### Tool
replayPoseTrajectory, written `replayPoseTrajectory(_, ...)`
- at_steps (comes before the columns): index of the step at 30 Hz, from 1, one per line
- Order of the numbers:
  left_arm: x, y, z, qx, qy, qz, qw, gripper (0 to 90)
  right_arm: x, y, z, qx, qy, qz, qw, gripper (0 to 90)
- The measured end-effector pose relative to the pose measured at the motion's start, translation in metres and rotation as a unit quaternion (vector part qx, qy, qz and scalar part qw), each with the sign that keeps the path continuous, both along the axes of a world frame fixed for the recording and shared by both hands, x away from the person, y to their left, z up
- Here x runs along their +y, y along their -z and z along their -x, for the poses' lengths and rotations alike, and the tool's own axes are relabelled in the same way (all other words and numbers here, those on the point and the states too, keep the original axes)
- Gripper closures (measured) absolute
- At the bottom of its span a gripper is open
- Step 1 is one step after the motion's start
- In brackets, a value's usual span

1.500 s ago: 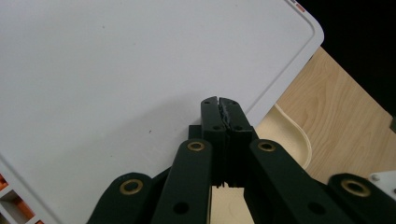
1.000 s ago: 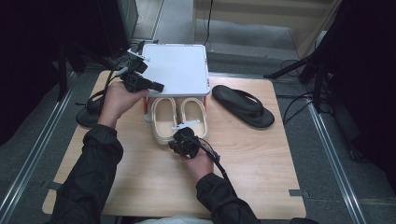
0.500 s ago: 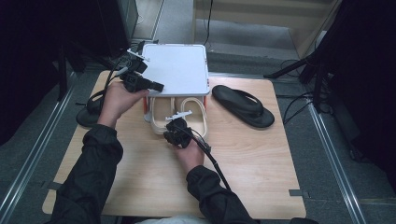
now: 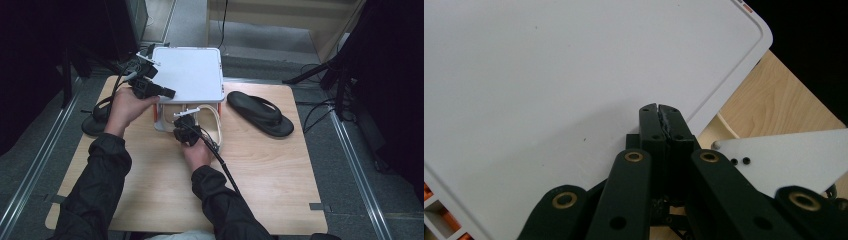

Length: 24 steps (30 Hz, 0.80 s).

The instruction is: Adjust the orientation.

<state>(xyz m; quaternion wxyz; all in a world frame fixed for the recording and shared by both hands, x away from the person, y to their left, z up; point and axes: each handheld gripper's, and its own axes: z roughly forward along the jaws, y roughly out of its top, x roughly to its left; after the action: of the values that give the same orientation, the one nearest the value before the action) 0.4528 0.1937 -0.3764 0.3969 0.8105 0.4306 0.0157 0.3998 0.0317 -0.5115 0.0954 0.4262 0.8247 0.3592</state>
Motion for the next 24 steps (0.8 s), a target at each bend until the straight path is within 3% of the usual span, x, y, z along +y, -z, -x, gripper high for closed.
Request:
replayPoseTrajectory(4, 0.000, 0.000, 0.000, 0.000, -0.001, -0.001, 1.0000, 90.0, 0.004, 0.000, -0.004, -0.002, 0.008, 0.011, 0.9999, 90.0)
replayPoseTrajectory(11, 0.000, 0.000, 0.000, 0.000, -0.002, 0.001, 1.0000, 90.0, 0.007, -0.002, -0.004, 0.006, -0.005, 0.006, 1.0000, 90.0)
replayPoseTrajectory(21, 0.000, 0.000, 0.000, 0.002, -0.001, 0.001, 1.0000, 90.0, -0.022, -0.020, 0.023, 0.011, -0.046, -0.028, 0.9985, 90.0)
replayPoseTrajectory(24, 0.001, 0.000, 0.000, 0.001, -0.001, 0.002, 1.0000, 90.0, -0.033, -0.022, 0.035, 0.011, -0.063, -0.021, 0.9978, 90.0)
